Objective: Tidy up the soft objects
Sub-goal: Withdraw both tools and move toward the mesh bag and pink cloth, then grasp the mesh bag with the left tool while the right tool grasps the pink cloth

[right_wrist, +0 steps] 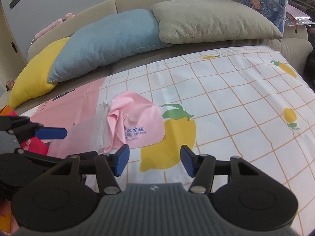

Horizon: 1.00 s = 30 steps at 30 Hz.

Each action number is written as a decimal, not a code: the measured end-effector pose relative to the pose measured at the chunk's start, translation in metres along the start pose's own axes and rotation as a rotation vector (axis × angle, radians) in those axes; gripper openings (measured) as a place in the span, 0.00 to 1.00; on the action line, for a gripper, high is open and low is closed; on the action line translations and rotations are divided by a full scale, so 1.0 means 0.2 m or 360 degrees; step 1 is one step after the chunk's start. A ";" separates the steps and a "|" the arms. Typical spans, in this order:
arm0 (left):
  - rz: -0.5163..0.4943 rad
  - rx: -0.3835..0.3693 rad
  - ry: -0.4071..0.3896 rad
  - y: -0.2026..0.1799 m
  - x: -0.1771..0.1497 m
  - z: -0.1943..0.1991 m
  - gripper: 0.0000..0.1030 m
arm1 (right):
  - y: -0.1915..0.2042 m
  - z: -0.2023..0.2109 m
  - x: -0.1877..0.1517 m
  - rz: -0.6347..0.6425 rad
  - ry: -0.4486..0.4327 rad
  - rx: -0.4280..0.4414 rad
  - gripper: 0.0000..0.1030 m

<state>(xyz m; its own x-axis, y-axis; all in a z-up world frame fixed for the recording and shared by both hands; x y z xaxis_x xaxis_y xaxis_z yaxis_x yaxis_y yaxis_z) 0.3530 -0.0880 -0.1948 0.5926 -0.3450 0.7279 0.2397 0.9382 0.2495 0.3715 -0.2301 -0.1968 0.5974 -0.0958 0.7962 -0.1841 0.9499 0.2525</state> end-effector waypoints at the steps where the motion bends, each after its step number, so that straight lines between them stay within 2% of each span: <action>1: 0.0003 0.0008 0.0004 0.00 -0.01 -0.01 0.77 | 0.00 -0.02 0.00 -0.0013 -0.0008 0.0009 0.56; 2: -0.0006 0.0032 0.0001 0.01 -0.02 -0.03 0.77 | 0.00 -0.04 0.00 -0.0015 -0.0016 0.0020 0.56; 4: -0.0045 0.0085 -0.0008 0.02 -0.04 -0.05 0.78 | 0.02 -0.08 0.01 0.0024 -0.0046 0.0052 0.64; 8: -0.0049 0.0135 -0.0040 0.05 -0.05 -0.05 0.79 | 0.07 -0.15 0.04 0.0086 -0.0089 0.0100 0.68; 10: 0.0007 0.0139 -0.0039 0.08 -0.06 -0.06 0.77 | 0.09 -0.18 0.03 0.0081 -0.0083 0.0149 0.81; 14: 0.0143 0.0139 -0.0033 0.13 -0.06 -0.06 0.57 | 0.13 -0.25 0.02 0.0166 -0.0064 0.0159 0.84; 16: 0.0158 0.0144 -0.0024 0.14 -0.06 -0.07 0.31 | 0.14 -0.28 0.02 0.0180 -0.0071 0.0158 0.85; 17: 0.0160 0.0153 -0.0014 0.15 -0.06 -0.07 0.26 | 0.14 -0.29 0.02 0.0186 -0.0078 0.0160 0.85; 19: 0.0173 0.0175 0.0006 0.16 -0.06 -0.08 0.08 | 0.16 -0.31 0.02 0.0225 -0.0082 0.0157 0.85; 22: 0.0210 0.0195 0.0018 0.16 -0.07 -0.08 0.01 | 0.19 -0.34 0.02 0.0316 -0.0088 0.0159 0.85; 27: 0.0279 0.0212 0.0010 0.17 -0.06 -0.06 0.00 | 0.23 -0.37 0.01 0.0432 -0.0085 0.0124 0.87; 29: 0.0302 0.0199 0.0001 0.16 -0.05 -0.05 0.00 | 0.24 -0.37 -0.01 0.0500 -0.0096 0.0124 0.84; 30: 0.0307 0.0196 -0.0004 0.16 -0.04 -0.04 0.00 | 0.24 -0.36 -0.01 0.0513 -0.0105 0.0143 0.80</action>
<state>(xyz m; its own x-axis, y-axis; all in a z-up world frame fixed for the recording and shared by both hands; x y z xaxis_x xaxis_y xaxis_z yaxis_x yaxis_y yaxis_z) 0.3620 -0.0552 -0.1988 0.6164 -0.1590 0.7712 0.0266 0.9831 0.1814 0.4178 -0.1621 -0.2258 0.4459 0.1831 0.8762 -0.4250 0.9048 0.0272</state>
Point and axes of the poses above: each gripper's, at about its wrist camera, not at the fingertips, and z roughly against the way its jaws point, y to its left, x to its top, the point moved 4 cm from there along -z, roughly the way its jaws point, and after that the axes turned 14 degrees about -y, right-handed, at the moved point
